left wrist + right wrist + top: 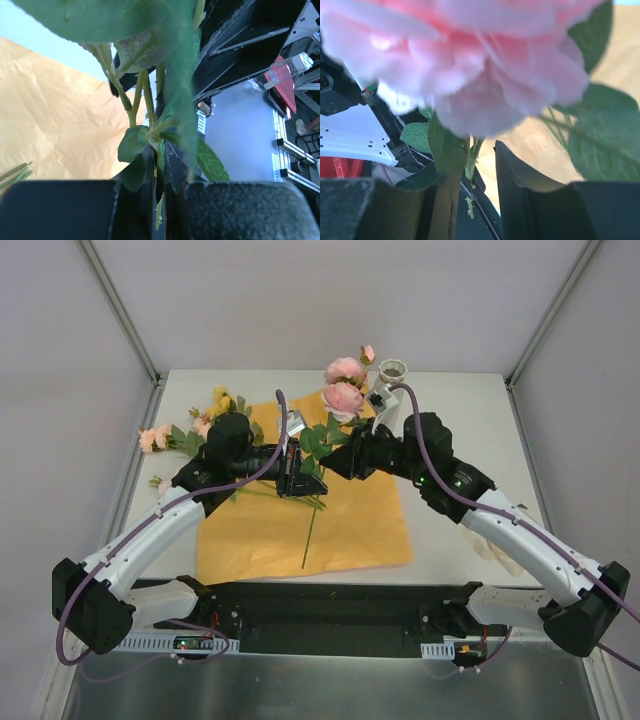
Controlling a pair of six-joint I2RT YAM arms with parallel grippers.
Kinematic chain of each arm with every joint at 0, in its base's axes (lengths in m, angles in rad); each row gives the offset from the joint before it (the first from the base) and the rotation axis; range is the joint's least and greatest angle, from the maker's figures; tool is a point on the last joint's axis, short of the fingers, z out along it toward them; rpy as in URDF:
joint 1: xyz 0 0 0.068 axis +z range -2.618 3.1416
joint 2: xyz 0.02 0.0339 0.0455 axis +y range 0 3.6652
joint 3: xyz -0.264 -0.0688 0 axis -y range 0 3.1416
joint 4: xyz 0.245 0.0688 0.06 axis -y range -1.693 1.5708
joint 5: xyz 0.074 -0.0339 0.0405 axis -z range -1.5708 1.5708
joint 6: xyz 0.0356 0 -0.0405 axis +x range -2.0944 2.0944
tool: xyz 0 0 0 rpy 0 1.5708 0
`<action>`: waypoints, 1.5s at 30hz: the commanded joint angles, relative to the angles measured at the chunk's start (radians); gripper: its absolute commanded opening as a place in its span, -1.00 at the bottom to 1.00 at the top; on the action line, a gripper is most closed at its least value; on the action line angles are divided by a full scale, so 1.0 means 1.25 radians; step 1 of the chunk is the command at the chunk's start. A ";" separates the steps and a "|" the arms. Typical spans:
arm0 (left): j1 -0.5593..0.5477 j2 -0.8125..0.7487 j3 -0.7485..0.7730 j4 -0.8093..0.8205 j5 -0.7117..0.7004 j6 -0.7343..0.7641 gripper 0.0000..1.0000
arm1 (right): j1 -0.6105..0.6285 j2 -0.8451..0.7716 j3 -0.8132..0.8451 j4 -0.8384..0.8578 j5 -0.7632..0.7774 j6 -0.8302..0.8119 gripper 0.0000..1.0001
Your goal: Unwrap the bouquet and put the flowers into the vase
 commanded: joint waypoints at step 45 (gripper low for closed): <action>0.111 -0.009 0.044 -0.202 -0.401 0.052 0.55 | -0.336 0.304 0.633 0.139 0.429 -0.437 -0.99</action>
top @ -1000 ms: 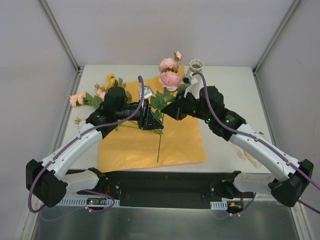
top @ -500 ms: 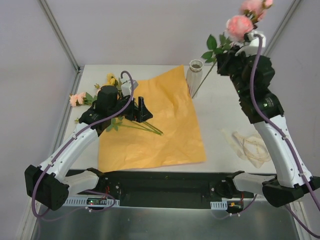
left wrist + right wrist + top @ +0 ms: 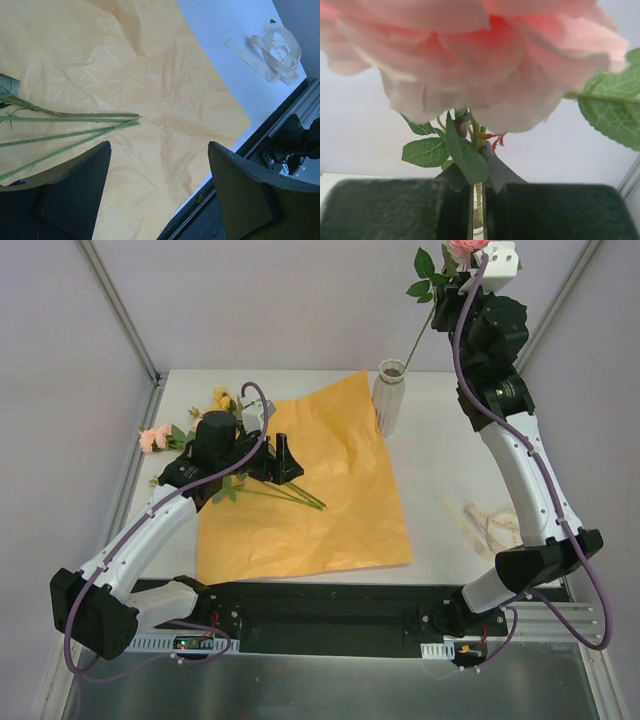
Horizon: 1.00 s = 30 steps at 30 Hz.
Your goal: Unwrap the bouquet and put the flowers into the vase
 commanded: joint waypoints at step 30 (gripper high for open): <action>0.011 0.034 0.039 -0.008 0.004 0.024 0.56 | -0.010 0.126 -0.042 0.131 -0.038 -0.002 -0.90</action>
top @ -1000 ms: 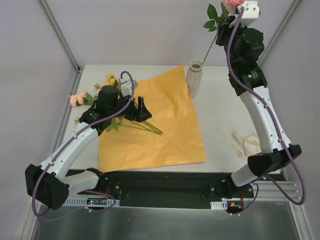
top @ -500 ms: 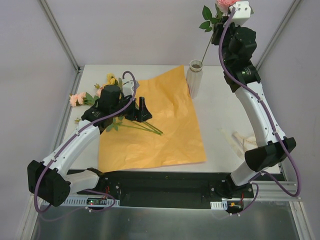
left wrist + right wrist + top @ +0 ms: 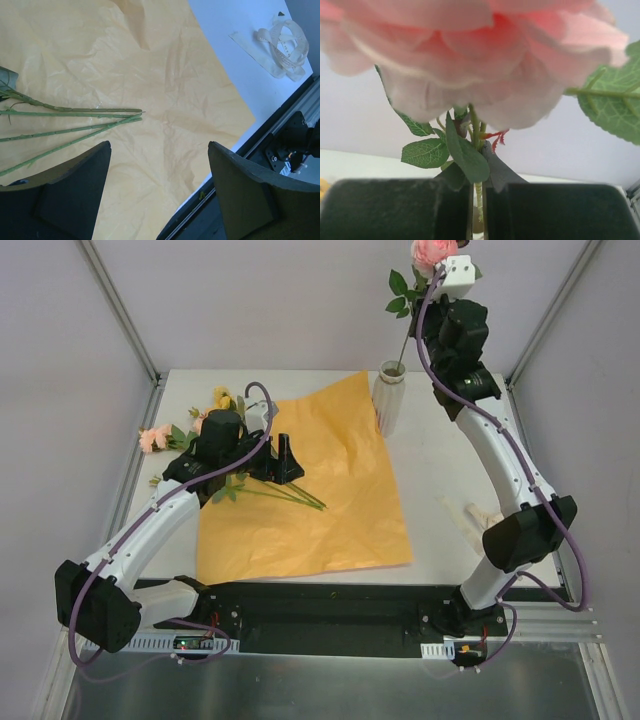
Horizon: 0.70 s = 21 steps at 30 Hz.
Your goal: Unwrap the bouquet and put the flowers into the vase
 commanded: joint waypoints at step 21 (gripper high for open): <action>0.024 -0.003 0.027 0.006 0.017 0.004 0.57 | 0.024 -0.124 -0.157 -0.354 0.111 0.144 0.97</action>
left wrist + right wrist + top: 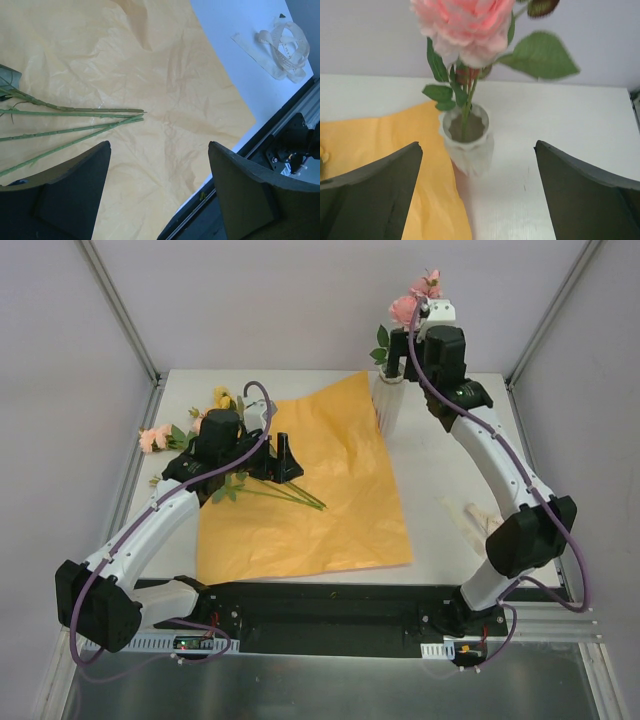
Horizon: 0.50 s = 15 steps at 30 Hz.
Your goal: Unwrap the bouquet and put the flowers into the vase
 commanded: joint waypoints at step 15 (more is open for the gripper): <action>0.105 0.007 -0.047 0.001 -0.279 -0.207 0.58 | 0.449 -0.597 -0.772 -0.209 0.102 0.514 0.97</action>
